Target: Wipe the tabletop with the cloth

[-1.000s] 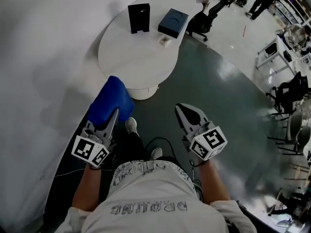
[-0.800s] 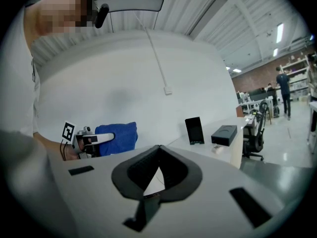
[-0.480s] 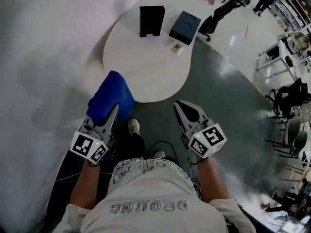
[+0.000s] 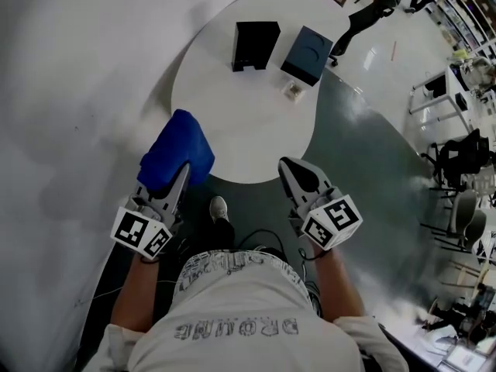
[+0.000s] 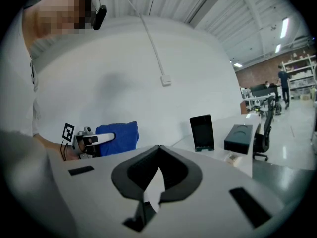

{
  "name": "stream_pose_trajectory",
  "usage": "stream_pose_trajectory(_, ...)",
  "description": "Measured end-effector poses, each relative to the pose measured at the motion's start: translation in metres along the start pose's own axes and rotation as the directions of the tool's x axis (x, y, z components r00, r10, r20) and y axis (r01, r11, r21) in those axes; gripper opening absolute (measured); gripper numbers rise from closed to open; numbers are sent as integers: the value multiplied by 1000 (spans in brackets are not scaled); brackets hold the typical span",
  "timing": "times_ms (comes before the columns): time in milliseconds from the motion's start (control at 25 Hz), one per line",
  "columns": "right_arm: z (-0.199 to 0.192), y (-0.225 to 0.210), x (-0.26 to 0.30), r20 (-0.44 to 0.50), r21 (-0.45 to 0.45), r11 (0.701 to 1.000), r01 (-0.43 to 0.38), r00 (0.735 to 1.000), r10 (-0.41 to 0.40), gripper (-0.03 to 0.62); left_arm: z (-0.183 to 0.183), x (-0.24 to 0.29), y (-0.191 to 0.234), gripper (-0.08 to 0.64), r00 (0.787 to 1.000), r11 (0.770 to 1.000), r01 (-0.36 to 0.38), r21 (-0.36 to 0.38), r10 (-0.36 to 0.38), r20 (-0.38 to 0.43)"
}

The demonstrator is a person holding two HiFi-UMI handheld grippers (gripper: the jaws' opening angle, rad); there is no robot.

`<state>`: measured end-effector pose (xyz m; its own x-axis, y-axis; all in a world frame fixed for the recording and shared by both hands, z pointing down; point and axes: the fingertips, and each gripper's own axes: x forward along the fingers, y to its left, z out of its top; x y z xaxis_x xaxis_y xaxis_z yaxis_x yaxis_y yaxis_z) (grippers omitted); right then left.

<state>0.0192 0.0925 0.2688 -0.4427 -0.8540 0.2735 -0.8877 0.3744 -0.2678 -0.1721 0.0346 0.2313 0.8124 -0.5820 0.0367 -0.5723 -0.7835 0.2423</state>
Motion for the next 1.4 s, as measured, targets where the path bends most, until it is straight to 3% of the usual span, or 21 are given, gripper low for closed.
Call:
stream_pose_trajectory(320,20,-10,51,-13,-6,999,34,999,-34,8,15,26,56,72,1000,1000,28,-9,-28,-3)
stream_pose_trajectory(840,31,-22,94,-30,6,999,41,999,-41,8,15,50,99,72,999,999,32,-19,-33,-22)
stream_pose_trajectory(1400,28,-64,125,-79,4,998,-62,995,62,8,-9,92,116,72,995,997,-74,-16,73,-71)
